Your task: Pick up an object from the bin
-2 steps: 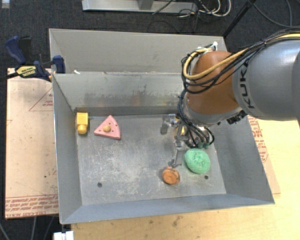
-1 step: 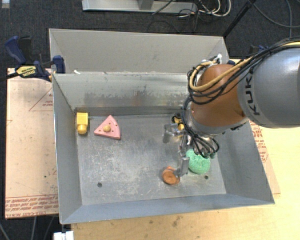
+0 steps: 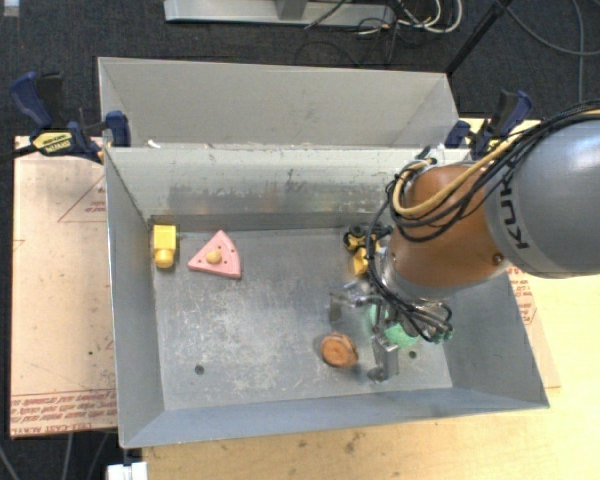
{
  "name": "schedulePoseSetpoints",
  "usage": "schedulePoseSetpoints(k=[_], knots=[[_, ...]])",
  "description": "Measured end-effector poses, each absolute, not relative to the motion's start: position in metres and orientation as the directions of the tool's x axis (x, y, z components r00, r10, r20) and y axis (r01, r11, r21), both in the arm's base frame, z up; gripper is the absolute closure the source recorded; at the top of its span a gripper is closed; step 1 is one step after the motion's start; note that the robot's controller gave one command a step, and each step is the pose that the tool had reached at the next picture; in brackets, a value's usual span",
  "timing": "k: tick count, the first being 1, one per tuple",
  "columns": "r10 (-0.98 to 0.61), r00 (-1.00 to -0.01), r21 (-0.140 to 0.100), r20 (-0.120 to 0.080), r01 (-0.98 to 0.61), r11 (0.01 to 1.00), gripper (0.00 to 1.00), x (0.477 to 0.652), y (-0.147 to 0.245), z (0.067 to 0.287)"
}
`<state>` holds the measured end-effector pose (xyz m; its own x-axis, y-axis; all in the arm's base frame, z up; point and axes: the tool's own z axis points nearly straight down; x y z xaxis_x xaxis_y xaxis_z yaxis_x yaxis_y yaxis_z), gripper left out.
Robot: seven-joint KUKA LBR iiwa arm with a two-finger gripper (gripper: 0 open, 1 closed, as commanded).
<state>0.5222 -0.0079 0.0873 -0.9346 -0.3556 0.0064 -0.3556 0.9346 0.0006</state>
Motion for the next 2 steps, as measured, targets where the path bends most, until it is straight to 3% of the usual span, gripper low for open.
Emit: schedulePoseSetpoints(k=[1, 2], knots=[[-0.482, -0.876, 0.001, -0.001, -0.482, 0.876, 0.00, 0.5117, -0.0126, 0.0811], [-0.259, -0.966, 0.001, 0.000, -0.259, 0.966, 0.00, 0.5076, -0.0132, 0.0780]])
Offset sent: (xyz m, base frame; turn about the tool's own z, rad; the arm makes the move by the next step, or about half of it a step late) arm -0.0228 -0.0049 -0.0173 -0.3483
